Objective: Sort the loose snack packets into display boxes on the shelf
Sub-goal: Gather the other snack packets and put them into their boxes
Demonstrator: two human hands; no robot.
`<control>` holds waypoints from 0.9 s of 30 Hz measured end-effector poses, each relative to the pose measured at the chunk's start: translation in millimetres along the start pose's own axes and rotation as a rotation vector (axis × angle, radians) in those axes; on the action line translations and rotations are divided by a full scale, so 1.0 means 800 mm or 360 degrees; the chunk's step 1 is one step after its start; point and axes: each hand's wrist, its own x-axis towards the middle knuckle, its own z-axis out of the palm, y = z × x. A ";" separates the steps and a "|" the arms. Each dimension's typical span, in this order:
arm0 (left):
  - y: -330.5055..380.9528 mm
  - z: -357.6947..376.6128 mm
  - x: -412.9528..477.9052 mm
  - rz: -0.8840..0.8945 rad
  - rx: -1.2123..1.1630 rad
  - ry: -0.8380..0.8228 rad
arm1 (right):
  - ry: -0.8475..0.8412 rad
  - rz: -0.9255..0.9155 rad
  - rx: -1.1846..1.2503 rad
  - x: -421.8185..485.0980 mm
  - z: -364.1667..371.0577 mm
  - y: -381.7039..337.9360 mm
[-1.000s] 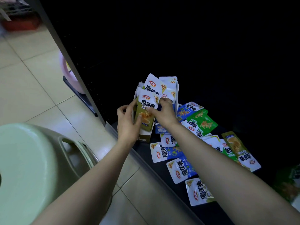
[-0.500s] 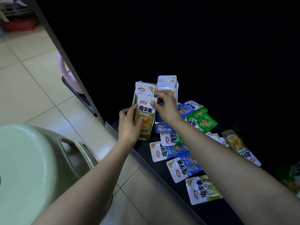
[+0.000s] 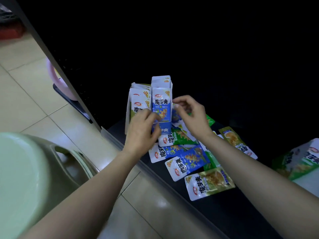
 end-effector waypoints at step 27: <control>0.083 0.102 -0.047 -0.1166 0.0020 -0.1054 | -0.1199 0.0561 -0.1061 -0.140 -0.105 0.101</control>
